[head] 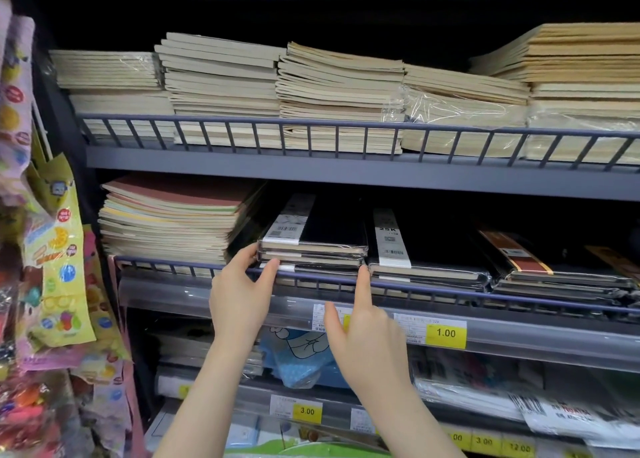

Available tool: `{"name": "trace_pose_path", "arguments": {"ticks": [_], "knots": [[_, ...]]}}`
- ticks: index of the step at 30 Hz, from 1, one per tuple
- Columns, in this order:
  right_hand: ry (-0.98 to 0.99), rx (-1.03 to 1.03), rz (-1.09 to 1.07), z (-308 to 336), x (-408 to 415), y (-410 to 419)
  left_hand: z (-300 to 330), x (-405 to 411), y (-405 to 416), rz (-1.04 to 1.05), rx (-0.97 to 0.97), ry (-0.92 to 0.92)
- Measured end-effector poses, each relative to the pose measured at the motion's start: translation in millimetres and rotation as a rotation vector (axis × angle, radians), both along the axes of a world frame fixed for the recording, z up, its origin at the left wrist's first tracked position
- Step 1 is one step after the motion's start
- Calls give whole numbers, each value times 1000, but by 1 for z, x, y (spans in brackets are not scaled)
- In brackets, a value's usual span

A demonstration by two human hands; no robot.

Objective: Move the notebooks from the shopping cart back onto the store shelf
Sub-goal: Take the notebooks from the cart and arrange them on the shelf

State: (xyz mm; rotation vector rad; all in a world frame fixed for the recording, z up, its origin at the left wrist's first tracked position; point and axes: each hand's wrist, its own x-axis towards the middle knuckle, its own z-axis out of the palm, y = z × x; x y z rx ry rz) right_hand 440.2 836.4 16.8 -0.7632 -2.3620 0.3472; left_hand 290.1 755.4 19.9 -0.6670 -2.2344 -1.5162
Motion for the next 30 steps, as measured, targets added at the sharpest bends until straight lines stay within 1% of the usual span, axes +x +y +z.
{"name": "trace_pose_path", "arguments": {"ticks": [3, 7, 16, 18, 22, 25, 27, 30], "knots": [[2, -86, 9, -2, -3, -2, 0, 1, 0, 2, 25, 0], [53, -159, 40, -6, -1, 0, 4, -1, -2, 34, 69, -27], [163, -332, 165, -3, -11, 14, 5, -3, -10, -122, 84, -41], [187, -345, 180, -4, -8, 13, 4, 0, -13, -118, 84, -15], [166, -297, 178, -4, -4, 11, 4, 5, -14, -52, 75, 32], [153, -282, 172, -1, 2, 8, 6, 7, -14, -47, 113, -6], [157, -196, 142, 2, 6, 5, 10, 7, -13, -34, 139, -29], [219, -57, 112, 5, 6, 8, 15, 6, -10, 50, 66, 28]]}}
